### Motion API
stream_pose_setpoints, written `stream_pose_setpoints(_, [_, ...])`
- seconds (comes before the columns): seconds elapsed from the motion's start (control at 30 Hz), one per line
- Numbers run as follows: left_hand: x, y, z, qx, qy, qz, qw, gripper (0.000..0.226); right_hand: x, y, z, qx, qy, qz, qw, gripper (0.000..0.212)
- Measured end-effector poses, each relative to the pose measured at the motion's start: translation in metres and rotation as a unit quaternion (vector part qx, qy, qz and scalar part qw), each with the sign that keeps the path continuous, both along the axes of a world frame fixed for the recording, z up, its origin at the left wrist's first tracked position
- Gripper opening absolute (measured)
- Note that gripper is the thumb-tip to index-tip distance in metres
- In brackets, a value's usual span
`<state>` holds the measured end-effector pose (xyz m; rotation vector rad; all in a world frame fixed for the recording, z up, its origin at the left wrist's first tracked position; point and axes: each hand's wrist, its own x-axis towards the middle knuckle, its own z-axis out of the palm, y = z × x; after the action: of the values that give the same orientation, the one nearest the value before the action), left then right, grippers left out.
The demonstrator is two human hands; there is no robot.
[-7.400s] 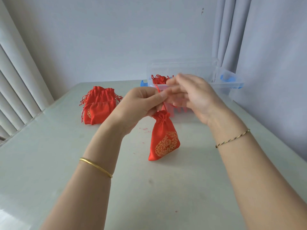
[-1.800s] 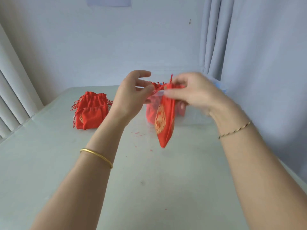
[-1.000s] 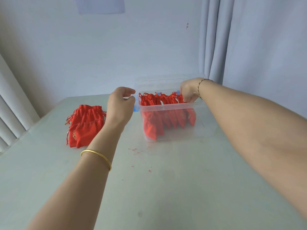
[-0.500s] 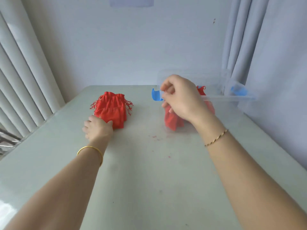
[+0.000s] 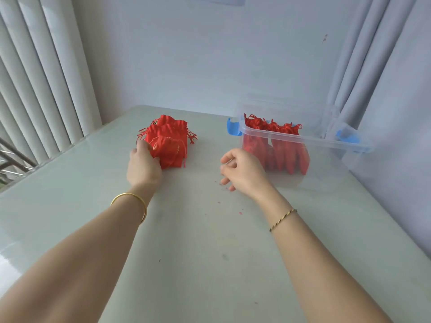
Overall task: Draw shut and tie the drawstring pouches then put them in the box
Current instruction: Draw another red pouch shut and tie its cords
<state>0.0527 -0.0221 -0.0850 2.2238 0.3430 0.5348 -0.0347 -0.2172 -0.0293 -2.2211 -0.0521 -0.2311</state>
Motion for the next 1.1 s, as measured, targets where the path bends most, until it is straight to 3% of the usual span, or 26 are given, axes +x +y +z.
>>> stream_pose_setpoints(0.23, [-0.009,-0.010,0.007,0.046,-0.069,0.029,0.996,0.014,-0.005,-0.007,-0.008,0.024,0.013,-0.009,1.000,0.005])
stream_pose_setpoints(0.43, [-0.038,-0.045,0.033,-0.051,-0.185,-0.189,0.963,0.013,-0.007,-0.011,-0.006,0.108,0.022,-0.001,0.994,0.062])
stream_pose_setpoints(0.5, [-0.055,-0.060,0.038,-0.074,-0.174,-0.260,0.947,0.021,-0.013,-0.015,-0.004,0.196,0.020,-0.001,0.980,0.053])
stream_pose_setpoints(0.6, [-0.075,-0.078,0.038,-0.081,-0.121,-0.349,0.926,0.027,-0.020,-0.033,-0.002,0.200,-0.021,-0.001,0.980,0.008])
stream_pose_setpoints(0.67, [-0.082,-0.082,0.042,-0.094,-0.049,-0.392,0.914,0.022,-0.025,-0.045,-0.002,0.186,-0.013,0.002,0.982,0.007])
stream_pose_setpoints(0.73, [-0.086,-0.082,0.051,-0.144,0.027,-0.423,0.894,0.033,-0.028,-0.055,-0.004,0.203,0.009,0.022,0.979,0.008])
stream_pose_setpoints(0.83, [-0.083,-0.082,0.062,-0.167,0.037,-0.454,0.875,0.047,-0.032,-0.064,-0.006,0.215,0.022,0.061,0.975,0.013])
stream_pose_setpoints(0.97, [-0.076,-0.086,0.066,-0.068,0.011,-0.452,0.889,0.010,-0.032,-0.073,-0.002,0.151,0.071,0.078,0.983,0.008])
stream_pose_setpoints(1.1, [-0.073,-0.086,0.066,-0.024,0.027,-0.468,0.883,0.008,-0.038,-0.094,0.007,-0.048,0.175,0.044,0.982,0.012])
